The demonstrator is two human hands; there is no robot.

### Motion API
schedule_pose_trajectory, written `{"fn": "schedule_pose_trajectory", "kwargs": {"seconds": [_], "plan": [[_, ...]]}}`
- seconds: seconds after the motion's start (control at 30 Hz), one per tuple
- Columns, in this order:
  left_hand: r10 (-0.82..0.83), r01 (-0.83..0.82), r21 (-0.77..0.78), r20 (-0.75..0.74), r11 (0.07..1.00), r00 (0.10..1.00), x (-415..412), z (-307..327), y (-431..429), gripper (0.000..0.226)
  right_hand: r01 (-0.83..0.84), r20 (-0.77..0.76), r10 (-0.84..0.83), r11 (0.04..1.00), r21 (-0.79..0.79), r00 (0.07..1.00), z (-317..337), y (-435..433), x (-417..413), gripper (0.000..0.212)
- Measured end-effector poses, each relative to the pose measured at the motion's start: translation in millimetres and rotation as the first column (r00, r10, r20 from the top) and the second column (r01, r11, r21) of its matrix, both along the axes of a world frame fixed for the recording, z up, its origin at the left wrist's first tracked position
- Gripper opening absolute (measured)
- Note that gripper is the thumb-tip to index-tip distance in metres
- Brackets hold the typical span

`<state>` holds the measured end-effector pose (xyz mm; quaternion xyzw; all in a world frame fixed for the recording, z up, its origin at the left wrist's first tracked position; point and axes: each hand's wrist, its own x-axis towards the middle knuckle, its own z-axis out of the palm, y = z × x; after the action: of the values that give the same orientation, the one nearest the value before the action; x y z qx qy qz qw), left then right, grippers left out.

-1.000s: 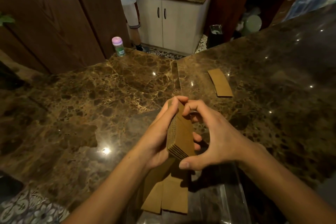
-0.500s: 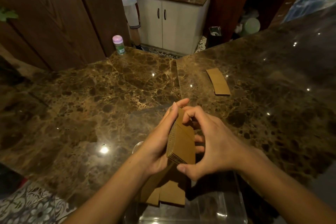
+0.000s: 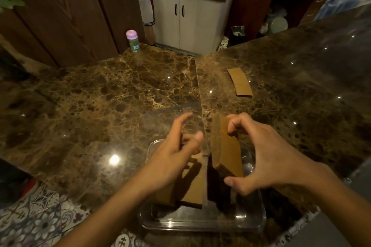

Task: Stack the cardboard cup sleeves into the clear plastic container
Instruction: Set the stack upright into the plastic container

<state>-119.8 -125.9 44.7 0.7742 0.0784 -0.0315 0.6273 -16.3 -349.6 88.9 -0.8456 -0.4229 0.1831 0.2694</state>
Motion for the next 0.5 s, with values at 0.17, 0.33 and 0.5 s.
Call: {"fn": "schedule_pose_trajectory", "kwargs": {"seconds": [0.17,0.33,0.5], "plan": [[-0.407,0.415,0.774,-0.222,0.479,0.886,-28.5,-12.2,17.7,0.061,-0.173,0.049,0.206,0.908,-0.381,0.977,0.5,6.5,-14.8,0.082],[-0.386,0.535,0.814,-0.428,0.228,0.817,-32.2,-24.1,4.5,0.083,-0.187,0.177,0.362,0.772,-0.608,0.915,-8.7,25.8,-28.9,0.103],[-0.361,0.504,0.840,-0.416,0.198,0.835,-36.1,-28.1,-0.9,0.075,-0.211,0.163,0.400,0.738,-0.641,0.902,-27.1,23.3,-32.8,0.102]]}}
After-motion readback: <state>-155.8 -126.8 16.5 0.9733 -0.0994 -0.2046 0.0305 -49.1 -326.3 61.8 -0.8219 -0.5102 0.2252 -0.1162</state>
